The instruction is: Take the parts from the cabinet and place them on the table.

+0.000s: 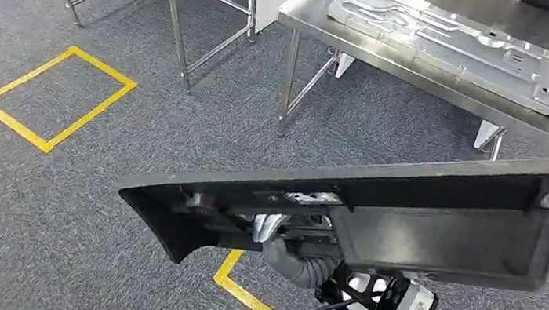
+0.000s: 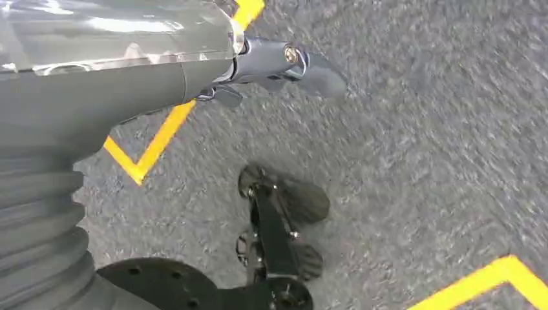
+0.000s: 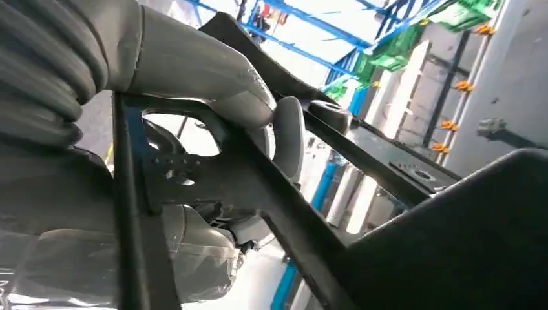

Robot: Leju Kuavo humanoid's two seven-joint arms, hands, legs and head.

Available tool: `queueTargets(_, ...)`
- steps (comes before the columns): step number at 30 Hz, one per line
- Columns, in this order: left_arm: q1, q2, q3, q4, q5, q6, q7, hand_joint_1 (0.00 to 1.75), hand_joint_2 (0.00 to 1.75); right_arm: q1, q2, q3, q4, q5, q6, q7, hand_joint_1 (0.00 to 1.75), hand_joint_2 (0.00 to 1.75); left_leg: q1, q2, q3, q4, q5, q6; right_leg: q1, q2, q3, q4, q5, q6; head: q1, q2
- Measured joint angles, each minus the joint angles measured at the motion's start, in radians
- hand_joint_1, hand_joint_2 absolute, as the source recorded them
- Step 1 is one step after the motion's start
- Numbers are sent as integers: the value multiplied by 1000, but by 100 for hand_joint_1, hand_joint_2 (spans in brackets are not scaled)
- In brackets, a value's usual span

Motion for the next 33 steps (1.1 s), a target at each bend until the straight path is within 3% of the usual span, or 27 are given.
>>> queueTargets(1, -2, 1, 0, 0, 0, 0, 0, 0, 175, -1, -1, -1, 0, 0, -1, -1, 175, 175, -1, 12, 3, -4, 3, 6, 3, -58, -7, 20, -15, 4, 1, 0)
queueTargets(2, 0, 1, 0, 0, -2, 1, 0, 0, 175, -3, -2, -1, 0, 0, -3, 0, 175, 175, -3, 23, 4, -6, 3, 13, 4, -96, -35, 76, -49, 7, 0, 0)
queueTargets(4, 5, 2, 0, 0, -3, 2, 3, 0, 175, 0, -2, -1, 0, -1, -4, 0, 175, 175, -8, 49, 3, -5, 1, 17, 1, -119, -111, 227, -116, 11, 0, 0)
queueTargets(5, 7, 2, 0, 0, -2, 1, 5, 0, 175, 5, -3, -1, 0, -3, -5, -1, 175, 175, -9, 63, 2, -5, -1, 18, 1, -122, -141, 285, -132, 12, 0, 0)
queueTargets(6, 7, 3, 0, 0, -1, -1, 6, 0, 175, 10, -4, -2, 0, -3, -6, -1, 175, 175, -10, 75, 3, -5, -1, 19, 1, -124, -150, 302, -126, 12, 0, 0)
queueTargets(7, 5, 3, 0, 0, 0, -3, 7, 0, 175, 13, -5, -2, 0, -3, -6, -1, 175, 175, -11, 87, 4, -5, -3, 19, 1, -127, -136, 271, -99, 10, 0, 0)
queueTargets(9, 3, 3, 0, 0, 0, -5, 8, 0, 175, 13, -5, -3, -1, -4, -6, -1, 175, 175, -14, 109, 11, -6, -7, 15, 5, -147, -42, 98, -14, -2, 0, 0)
queueTargets(10, 2, 2, 0, 0, 0, -7, 8, 0, 175, 12, -5, -3, -2, -6, -5, -1, 175, 175, -15, 117, 16, -6, -9, 12, 12, -190, 4, 20, 7, -14, 0, 0)
queueTargets(11, 2, 2, 0, 0, 1, -10, 8, 0, 175, 11, -5, -4, -3, -8, -3, -1, 175, 175, -23, 124, 16, -3, -15, 4, 26, -218, 11, -3, -7, -20, 0, 0)
queueTargets(14, 0, 2, 1, 0, 0, -12, 11, 0, 175, 15, -5, -10, -4, -12, 2, -3, 175, 175, -21, 156, 27, -13, -17, -8, 27, -177, 4, -4, -4, -28, 0, 0)
queueTargets(15, -3, 2, 1, 0, 0, -15, 11, 0, 175, 15, -5, -13, -5, -13, 2, -3, 175, 175, -25, 166, 33, -14, -21, -16, 19, -163, 11, -17, 3, -36, 0, 0)
queueTargets(16, -5, 3, 1, 0, -1, -16, 11, 0, 175, 17, -5, -14, -5, -13, 2, -3, 175, 175, -18, 124, 31, -1, -31, -21, 13, -155, 17, -24, 8, -38, 0, 0)
queueTargets(17, -4, 3, 0, 0, -2, -17, 10, 0, 175, 15, -5, -17, -4, -14, 2, -3, 175, 175, -18, 83, 11, 42, -62, -23, 10, -145, 18, -25, 10, -44, 0, 0)
queueTargets(18, -1, 3, 0, 0, -3, -21, 11, 0, 175, 16, -5, -18, -4, -16, 2, -3, 175, 175, -16, 62, -23, 114, -102, -25, 10, -135, 18, -25, 10, -47, 0, 0)
queueTargets(19, 1, 3, 0, 0, -6, -21, 11, 0, 175, 19, -5, -20, -4, -18, 2, -3, 175, 175, -16, 53, -66, 202, -141, -27, 11, -121, 17, -25, 10, -48, 0, 0)
queueTargets(20, 4, 3, 0, 0, -6, -22, 11, 0, 175, 23, -5, -23, -3, -18, 2, -2, 175, 175, -16, 49, -102, 272, -163, -29, 11, -108, 17, -24, 10, -48, 0, 0)
queueTargets(21, 6, 3, 0, 0, -6, -24, 11, 0, 175, 25, -5, -24, -3, -19, 2, -1, 175, 175, -16, 48, -124, 305, -158, -31, 11, -92, 18, -24, 9, -48, 0, 0)
queueTargets(22, 6, 3, 0, 0, -6, -25, 11, 0, 175, 27, -5, -25, -2, -19, 2, 0, 175, 175, -16, 48, -119, 282, -129, -31, 11, -78, 19, -23, 9, -48, 0, 0)
queueTargets(24, 4, 3, 0, 0, -6, -34, 5, 0, 175, 27, -5, -27, -2, -17, 2, -1, 175, 175, -13, 35, -56, 126, -28, -27, 10, -49, 22, -18, 6, -43, 0, 0)
queueTargets(25, 4, 4, 0, 0, -6, -36, 3, 0, 175, 27, -5, -27, -2, -15, 2, -1, 175, 175, -9, 7, -20, 41, 14, -24, 9, -36, 22, -14, 3, -39, 0, 0)
queueTargets(26, 4, 5, 0, 0, -6, -38, 1, 0, 175, 28, -5, -28, -2, -14, 2, -1, 175, 175, -7, -42, -8, 12, 1, -17, 12, -27, 18, -9, 0, -33, 0, 0)
queueTargets(28, 3, 5, 0, 0, -6, -45, -3, 0, 175, 33, -5, -30, -4, -8, 1, 0, 175, 175, -9, -31, -4, 1, 0, -13, 7, -7, 6, -5, 4, -22, 0, 0)
queueTargets(30, -3, 5, 0, 0, -2, -51, -7, 0, 175, 43, -5, -35, -5, -2, 1, 0, 175, 175, -7, -12, -2, -4, 4, 0, 8, 13, 4, -10, 9, -7, 0, 0)
queueTargets(31, -6, 3, 0, 0, -2, -55, -8, 0, 175, 46, -5, -37, -7, 0, 2, 0, 175, 175, -1, 4, 2, -12, 9, 8, 7, -16, 2, 1, 0, -5, 0, 0)
queueTargets(32, -6, 4, 0, 0, -2, -56, -11, 0, 175, 44, -5, -40, -10, 0, 2, -1, 175, 175, -3, 13, 5, -15, 9, 16, 13, -73, -13, 34, -24, 1, 1, 0)
queueTargets(33, -4, 4, 0, 0, -1, -59, -12, 0, 175, 43, -5, -40, -10, 0, 2, -2, 175, 175, -5, 26, 5, -15, 8, 20, 12, -103, -46, 98, -61, 6, 0, 0)
